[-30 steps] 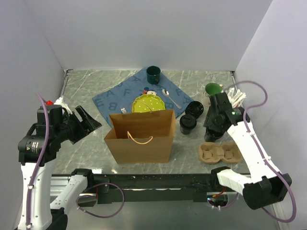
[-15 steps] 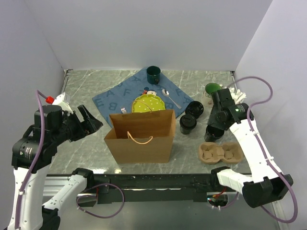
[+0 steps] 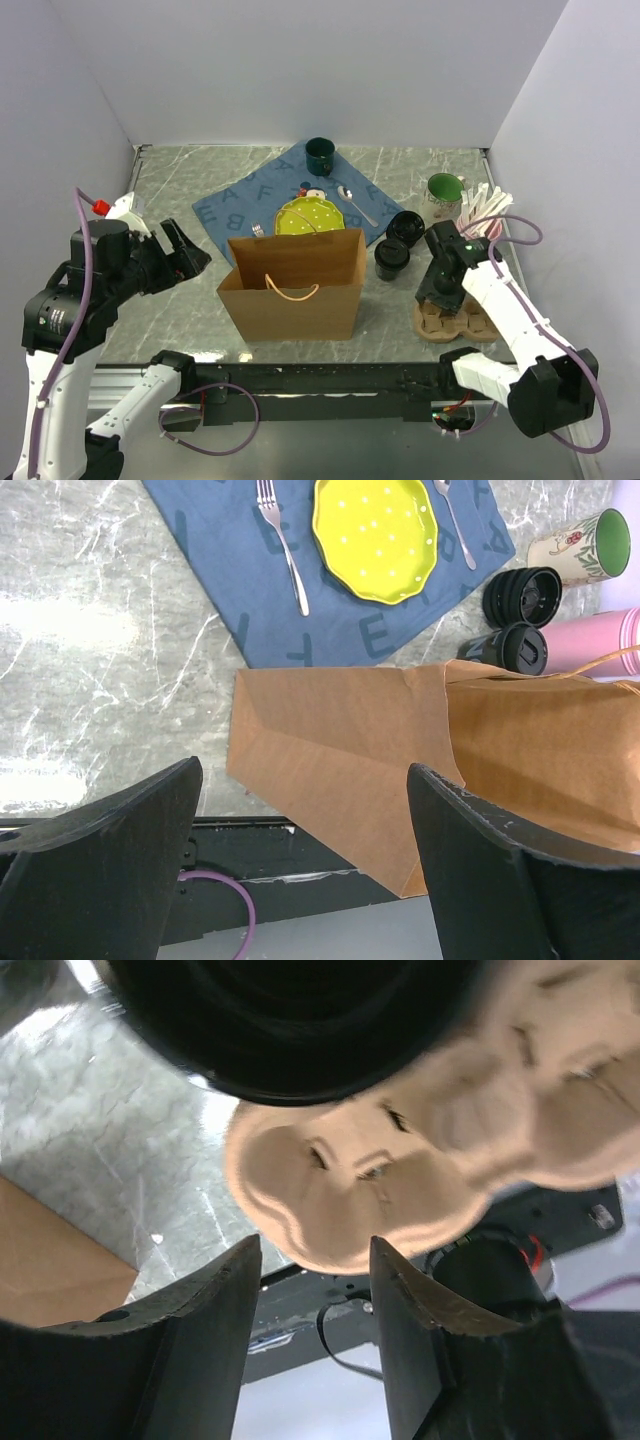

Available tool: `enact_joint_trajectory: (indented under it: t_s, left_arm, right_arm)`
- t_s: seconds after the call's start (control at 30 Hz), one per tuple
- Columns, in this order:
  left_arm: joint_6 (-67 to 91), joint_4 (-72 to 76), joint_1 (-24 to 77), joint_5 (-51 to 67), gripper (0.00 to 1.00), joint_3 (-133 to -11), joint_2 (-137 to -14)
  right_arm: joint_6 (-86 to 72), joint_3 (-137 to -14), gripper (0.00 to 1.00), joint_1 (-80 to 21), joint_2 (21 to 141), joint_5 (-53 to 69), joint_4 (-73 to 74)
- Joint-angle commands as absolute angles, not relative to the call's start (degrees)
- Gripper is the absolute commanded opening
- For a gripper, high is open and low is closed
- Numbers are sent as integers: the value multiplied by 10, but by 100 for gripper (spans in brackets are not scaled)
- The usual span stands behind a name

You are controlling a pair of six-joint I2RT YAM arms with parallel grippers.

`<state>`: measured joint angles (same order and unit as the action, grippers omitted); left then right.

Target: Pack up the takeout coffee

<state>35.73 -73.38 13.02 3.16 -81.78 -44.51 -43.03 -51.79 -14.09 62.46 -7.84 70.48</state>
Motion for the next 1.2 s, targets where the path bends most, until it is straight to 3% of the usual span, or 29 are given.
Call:
enact_joint_trajectory:
  t_s: [0.0,0.37,1.17]
  left_arm:
    - [350,-722,133,28,90,-829,-452]
    - [345,-722,135,42,89,-833,-461]
    - [342,-723,151,20,89,-837,-468]
  right_arm:
    - [-408,-498,57,-188,635,-68,639]
    - [-424,-516,59,-299,727,-147,663]
    - [-371,-452,33,-298,678,-118,604]
